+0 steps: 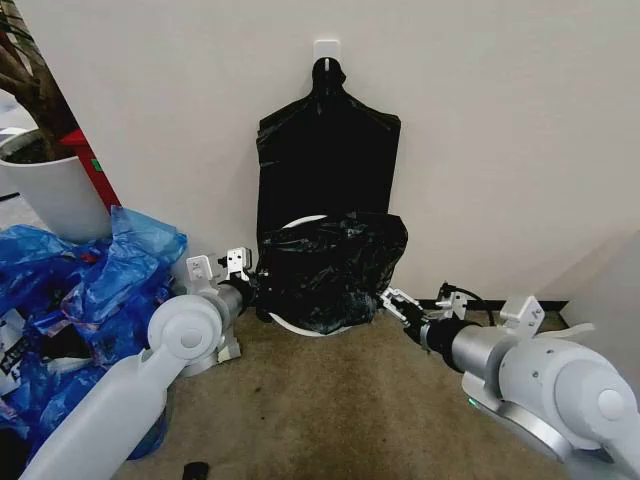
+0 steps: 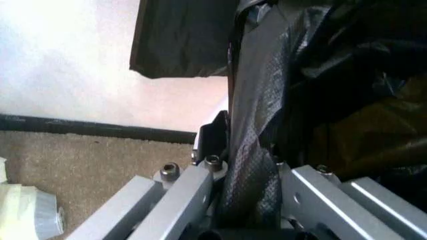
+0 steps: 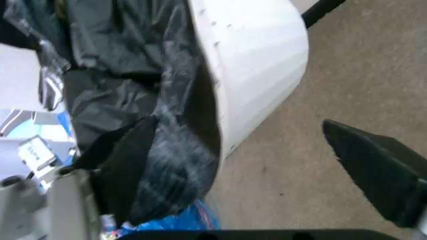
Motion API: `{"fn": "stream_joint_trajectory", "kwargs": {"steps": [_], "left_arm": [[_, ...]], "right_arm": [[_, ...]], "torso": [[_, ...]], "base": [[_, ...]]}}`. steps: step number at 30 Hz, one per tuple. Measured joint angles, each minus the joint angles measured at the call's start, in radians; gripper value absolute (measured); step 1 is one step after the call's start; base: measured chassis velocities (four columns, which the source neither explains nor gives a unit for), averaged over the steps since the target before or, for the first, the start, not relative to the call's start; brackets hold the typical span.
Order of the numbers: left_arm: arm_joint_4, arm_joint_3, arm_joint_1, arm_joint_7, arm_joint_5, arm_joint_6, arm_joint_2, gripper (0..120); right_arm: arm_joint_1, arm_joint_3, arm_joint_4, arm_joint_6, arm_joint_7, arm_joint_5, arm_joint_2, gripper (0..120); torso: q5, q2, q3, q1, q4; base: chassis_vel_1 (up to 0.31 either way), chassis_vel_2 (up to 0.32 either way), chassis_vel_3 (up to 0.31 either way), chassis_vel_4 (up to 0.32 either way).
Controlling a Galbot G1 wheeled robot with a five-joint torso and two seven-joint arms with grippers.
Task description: Place the garbage bag over the trash bin.
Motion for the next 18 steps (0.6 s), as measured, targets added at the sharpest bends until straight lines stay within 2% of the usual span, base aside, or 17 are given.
{"fn": "stream_joint_trajectory", "kwargs": {"steps": [14, 18], "left_arm": [[0.014, 0.007, -0.009, 0.008, 0.003, 0.004, 0.0, 1], [0.02, 0.009, -0.01, 0.011, 0.006, 0.005, -0.001, 1]], "right_arm": [[0.01, -0.031, 0.0, 0.008, -0.04, -0.007, 0.022, 77], [0.01, -0.032, 0.0, 0.007, -0.045, -0.008, 0.02, 60]], "torso": [[0.0001, 0.0, 0.0, 0.0, 0.0], [0.0001, 0.0, 0.0, 0.0, 0.0]], "base": [[0.0, 0.0, 0.0, 0.0], [0.0, 0.0, 0.0, 0.0]]}}
